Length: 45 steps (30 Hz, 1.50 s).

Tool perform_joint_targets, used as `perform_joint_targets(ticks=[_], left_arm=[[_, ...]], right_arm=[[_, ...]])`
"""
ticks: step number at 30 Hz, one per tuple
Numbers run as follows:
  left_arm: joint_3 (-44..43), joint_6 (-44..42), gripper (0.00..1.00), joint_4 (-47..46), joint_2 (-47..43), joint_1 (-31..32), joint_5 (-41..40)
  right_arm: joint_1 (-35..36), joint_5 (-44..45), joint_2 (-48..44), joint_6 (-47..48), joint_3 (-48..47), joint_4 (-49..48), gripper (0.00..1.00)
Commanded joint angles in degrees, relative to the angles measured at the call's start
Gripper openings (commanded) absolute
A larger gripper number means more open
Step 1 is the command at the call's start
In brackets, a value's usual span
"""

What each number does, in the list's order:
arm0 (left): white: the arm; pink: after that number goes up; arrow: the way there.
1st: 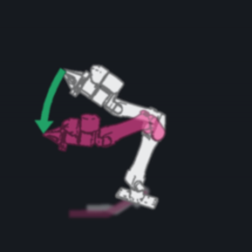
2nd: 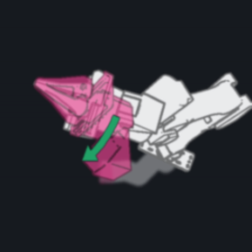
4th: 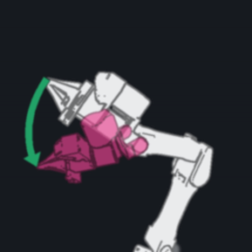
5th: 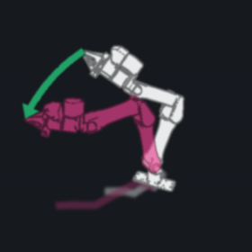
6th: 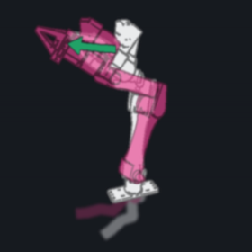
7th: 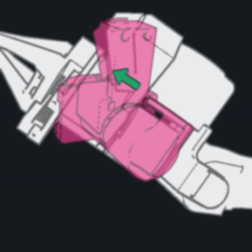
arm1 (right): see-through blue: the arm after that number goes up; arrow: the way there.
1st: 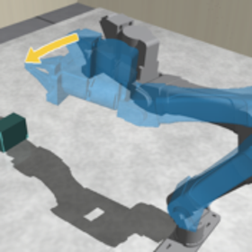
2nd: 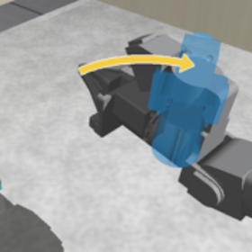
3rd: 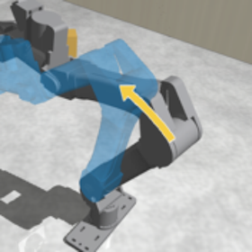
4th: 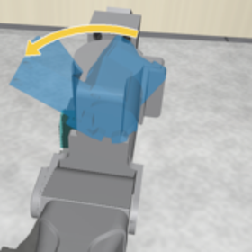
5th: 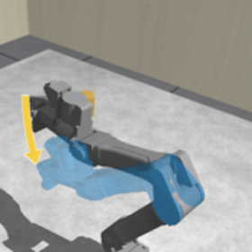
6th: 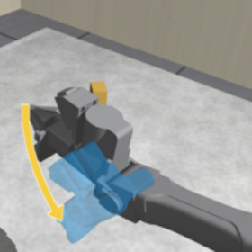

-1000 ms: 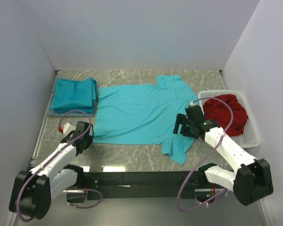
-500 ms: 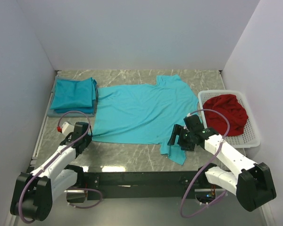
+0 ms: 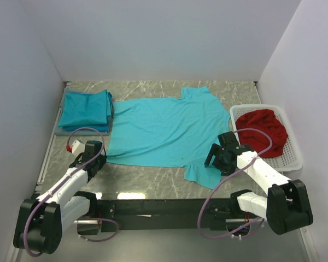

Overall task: Fold and stack the t-shirts
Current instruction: Fold the tshirt

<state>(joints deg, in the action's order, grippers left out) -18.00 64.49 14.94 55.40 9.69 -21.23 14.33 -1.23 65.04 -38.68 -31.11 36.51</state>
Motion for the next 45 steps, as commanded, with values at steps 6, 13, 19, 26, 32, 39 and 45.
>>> perform_joint_targets(ticks=[6,13,19,26,32,39,45], left_arm=[[-1.2,-2.7,0.0,-0.8,-0.3,-0.6,3.3],[0.5,-2.3,0.0,-0.6,-4.3,-0.6,5.1],[1.2,-2.4,0.0,-0.9,-4.9,-0.6,5.7],[1.0,-2.2,0.0,-1.1,-3.5,-0.6,6.5],[0.9,-2.0,0.0,-1.1,-3.5,-0.6,6.7],[0.6,-1.9,0.0,-0.9,-3.2,-0.6,6.8],[-0.6,-1.5,0.0,2.2,-4.1,-0.6,8.5]], right_arm=[[1.6,-0.3,-9.3,2.0,-3.9,7.4,0.9],[16.2,1.0,-8.4,-9.3,-2.0,14.3,0.89],[19.4,3.9,-6.9,-11.8,0.7,13.2,0.81],[19.3,4.1,-1.3,-10.9,2.2,7.4,0.74],[19.3,5.9,2.1,-10.8,2.5,6.0,0.62],[19.3,6.6,2.2,-10.7,1.9,6.1,0.2],[19.3,8.5,-3.7,-10.7,-1.4,14.0,0.0]])
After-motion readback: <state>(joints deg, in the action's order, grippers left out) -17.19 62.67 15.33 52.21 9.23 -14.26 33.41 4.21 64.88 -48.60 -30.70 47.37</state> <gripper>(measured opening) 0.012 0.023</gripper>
